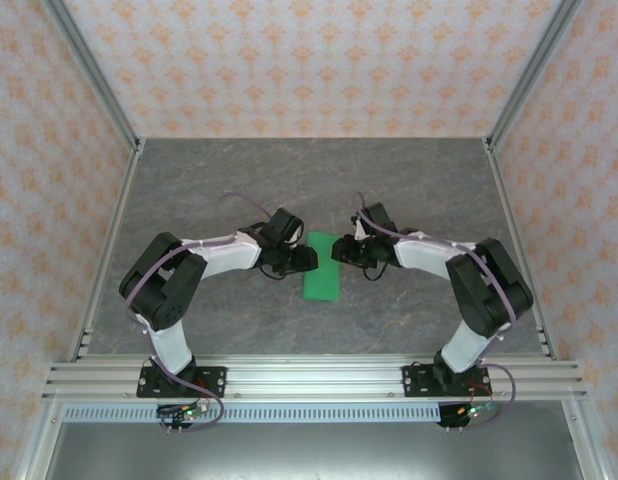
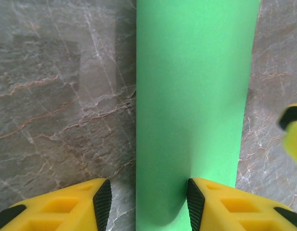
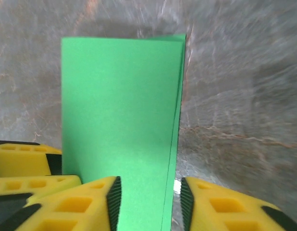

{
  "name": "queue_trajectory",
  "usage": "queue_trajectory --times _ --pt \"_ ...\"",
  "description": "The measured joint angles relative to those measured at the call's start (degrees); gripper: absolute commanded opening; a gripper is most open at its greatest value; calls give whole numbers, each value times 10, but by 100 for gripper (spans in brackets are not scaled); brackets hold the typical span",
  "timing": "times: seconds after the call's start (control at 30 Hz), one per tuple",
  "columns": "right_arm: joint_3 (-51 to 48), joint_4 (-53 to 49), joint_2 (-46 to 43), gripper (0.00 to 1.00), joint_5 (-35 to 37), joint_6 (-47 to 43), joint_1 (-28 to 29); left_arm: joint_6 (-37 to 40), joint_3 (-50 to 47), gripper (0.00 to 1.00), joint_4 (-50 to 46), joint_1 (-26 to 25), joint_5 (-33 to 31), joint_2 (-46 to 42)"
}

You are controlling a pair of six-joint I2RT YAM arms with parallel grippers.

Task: Fold a paper plane with a square sheet of paper (fold left side to right side)
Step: First fold in half a square sheet of paper at the center of the table.

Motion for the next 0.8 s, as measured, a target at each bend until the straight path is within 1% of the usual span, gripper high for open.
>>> queue_trajectory --times 0.17,0.3,0.47,0.8 --pt "-8 -40 -92 50 73 -13 0 -1 2 48 0 0 -2 4" --pt "-22 -66 -135 51 108 -18 0 -3 5 50 -2 0 -2 5" --pt "-30 -88 -148 51 131 -20 0 -3 14 51 -11 -4 -4 10" --pt "-30 -100 -148 51 138 -24 0 -2 30 51 -33 -11 -18 17"
